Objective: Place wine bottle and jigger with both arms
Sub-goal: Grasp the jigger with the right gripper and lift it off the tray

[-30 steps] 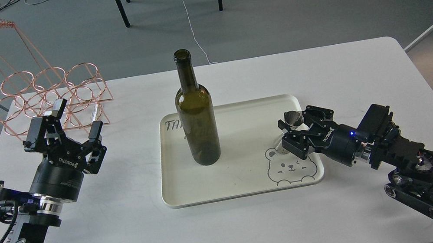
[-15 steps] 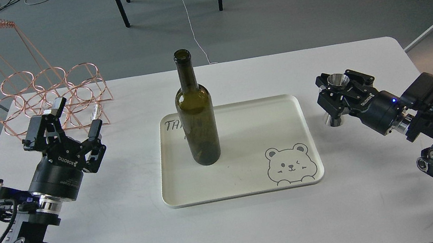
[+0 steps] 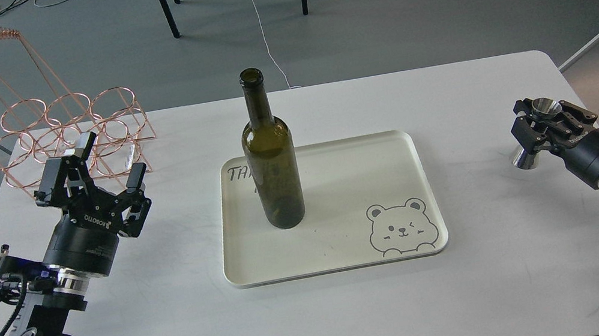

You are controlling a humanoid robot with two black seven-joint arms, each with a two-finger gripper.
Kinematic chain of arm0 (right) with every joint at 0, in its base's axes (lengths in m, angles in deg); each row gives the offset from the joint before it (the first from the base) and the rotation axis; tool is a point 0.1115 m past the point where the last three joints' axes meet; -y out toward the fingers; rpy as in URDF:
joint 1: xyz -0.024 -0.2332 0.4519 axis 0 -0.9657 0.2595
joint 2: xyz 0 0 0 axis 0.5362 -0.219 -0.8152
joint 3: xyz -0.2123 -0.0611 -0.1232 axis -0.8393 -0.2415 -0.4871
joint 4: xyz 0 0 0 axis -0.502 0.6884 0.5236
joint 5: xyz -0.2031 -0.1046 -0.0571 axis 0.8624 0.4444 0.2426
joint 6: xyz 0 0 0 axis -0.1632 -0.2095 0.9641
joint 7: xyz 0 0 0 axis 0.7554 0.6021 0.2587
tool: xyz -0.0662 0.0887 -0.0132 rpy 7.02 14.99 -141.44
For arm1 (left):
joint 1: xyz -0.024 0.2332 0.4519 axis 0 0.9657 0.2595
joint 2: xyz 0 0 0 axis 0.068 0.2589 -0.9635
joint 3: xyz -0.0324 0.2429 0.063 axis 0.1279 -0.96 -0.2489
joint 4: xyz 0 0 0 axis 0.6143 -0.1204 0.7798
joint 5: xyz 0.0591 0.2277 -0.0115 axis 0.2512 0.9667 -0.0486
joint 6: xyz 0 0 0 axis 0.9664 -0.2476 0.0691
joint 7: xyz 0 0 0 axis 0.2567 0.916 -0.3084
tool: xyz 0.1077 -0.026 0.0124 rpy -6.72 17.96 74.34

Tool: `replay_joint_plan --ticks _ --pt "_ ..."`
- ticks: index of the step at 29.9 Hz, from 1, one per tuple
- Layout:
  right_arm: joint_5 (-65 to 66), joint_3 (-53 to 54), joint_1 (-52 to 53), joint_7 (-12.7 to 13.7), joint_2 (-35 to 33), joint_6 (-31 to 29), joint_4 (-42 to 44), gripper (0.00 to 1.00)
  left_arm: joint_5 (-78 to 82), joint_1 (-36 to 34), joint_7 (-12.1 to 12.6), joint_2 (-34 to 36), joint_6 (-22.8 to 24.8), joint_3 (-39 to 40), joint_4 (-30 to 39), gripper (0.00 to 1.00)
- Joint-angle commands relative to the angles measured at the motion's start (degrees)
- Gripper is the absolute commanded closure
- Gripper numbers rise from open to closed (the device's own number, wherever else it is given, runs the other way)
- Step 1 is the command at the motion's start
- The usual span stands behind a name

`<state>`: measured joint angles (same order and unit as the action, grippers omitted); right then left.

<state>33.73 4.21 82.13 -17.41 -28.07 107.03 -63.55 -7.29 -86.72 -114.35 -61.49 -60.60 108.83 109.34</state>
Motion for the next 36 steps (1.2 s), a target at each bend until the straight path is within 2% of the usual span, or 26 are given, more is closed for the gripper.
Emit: replay_joint_plan --ticks 1,12,16,18,21,25,27,29,36 --pt "-1.3 0.0 0.1 0.0 0.7 0.0 1.2 0.81 0.0 0.0 -0.1 0.0 0.1 0.0 0.3 0.01" --pt "-1.7 -0.1 1.0 0.0 4.6 0.0 3.6 0.66 0.1 0.0 -0.1 0.0 0.0 -0.2 0.3 0.01" --pt "-1.7 -0.5 1.1 0.0 4.8 0.0 3.7 0.56 0.1 0.0 -0.1 0.1 0.0 -0.2 0.3 0.01" --pt "-1.8 -0.5 1.2 0.0 4.8 0.0 3.6 0.46 0.1 0.0 -0.1 0.1 0.1 -0.2 0.3 0.01" --pt "-1.7 -0.4 1.2 0.0 4.6 0.0 3.6 0.36 0.1 0.0 -0.1 0.1 0.1 -0.2 0.3 0.01" --pt "-1.8 -0.7 1.3 0.0 4.2 0.0 3.1 0.29 0.1 0.0 -0.1 0.0 0.1 -0.2 0.3 0.01" --pt "-1.8 -1.4 1.1 0.0 4.1 0.0 2.4 0.21 0.1 0.0 -0.2 0.1 0.1 -0.2 0.3 0.01" --pt "-2.2 -2.1 0.5 0.0 2.9 0.0 1.0 0.19 0.1 0.0 -0.2 0.1 0.1 -0.2 0.3 0.01" --pt "-6.6 -5.1 -5.3 0.0 -10.1 0.0 -10.7 0.14 0.2 0.0 -0.2 0.6 1.2 -0.2 0.3 0.01"
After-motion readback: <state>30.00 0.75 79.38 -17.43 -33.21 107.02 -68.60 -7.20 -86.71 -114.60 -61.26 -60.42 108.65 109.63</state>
